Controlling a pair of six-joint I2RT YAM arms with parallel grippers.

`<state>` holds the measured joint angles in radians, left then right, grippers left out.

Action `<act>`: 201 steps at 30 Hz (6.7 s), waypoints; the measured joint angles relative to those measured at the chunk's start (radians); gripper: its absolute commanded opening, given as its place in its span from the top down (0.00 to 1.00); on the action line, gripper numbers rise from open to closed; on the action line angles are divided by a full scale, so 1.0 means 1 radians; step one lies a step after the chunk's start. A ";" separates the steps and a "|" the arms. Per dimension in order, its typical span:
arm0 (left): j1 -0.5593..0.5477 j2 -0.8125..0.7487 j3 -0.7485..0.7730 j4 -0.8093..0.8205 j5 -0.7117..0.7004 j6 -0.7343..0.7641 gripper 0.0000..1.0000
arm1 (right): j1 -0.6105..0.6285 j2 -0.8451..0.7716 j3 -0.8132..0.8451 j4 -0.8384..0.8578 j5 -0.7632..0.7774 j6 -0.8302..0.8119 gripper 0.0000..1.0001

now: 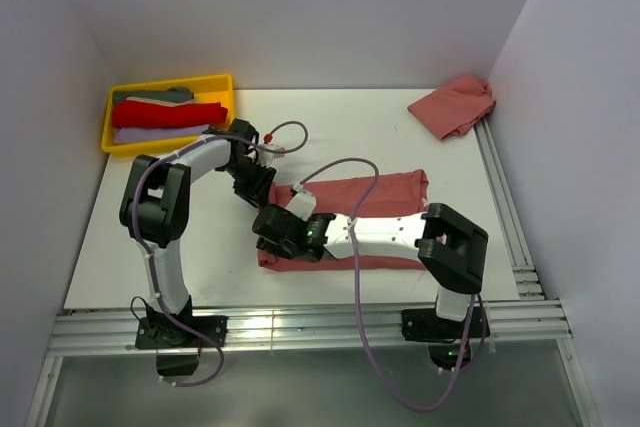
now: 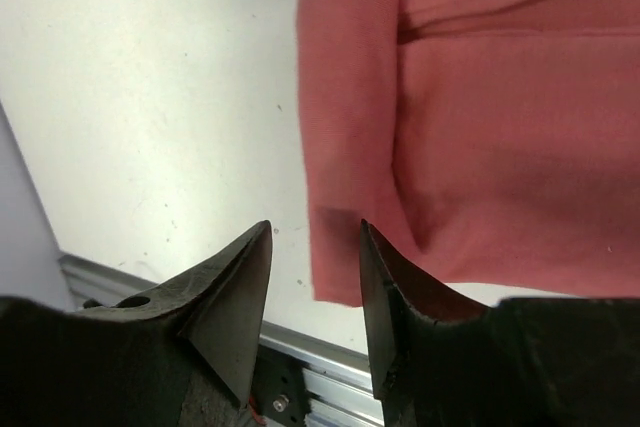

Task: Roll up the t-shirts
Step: Roll the tshirt

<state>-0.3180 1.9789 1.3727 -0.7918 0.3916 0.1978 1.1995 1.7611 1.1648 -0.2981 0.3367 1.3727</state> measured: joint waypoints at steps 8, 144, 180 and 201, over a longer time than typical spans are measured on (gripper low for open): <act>-0.016 0.000 0.008 -0.007 -0.037 0.004 0.57 | 0.005 0.130 0.262 -0.219 0.116 -0.097 0.59; -0.044 0.023 0.041 0.039 -0.032 -0.078 0.51 | -0.047 0.310 0.436 -0.381 0.161 -0.146 0.54; 0.168 -0.036 0.153 0.141 0.132 -0.221 0.39 | -0.034 0.382 0.453 -0.473 0.168 -0.135 0.67; 0.174 -0.103 -0.004 0.196 0.253 -0.217 0.40 | -0.232 0.103 -0.443 0.944 -0.345 0.067 0.76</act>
<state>-0.1436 1.8763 1.3689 -0.5957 0.6445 -0.0196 0.9676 1.8641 0.7223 0.6460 -0.0082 1.4399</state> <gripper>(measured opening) 0.602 0.250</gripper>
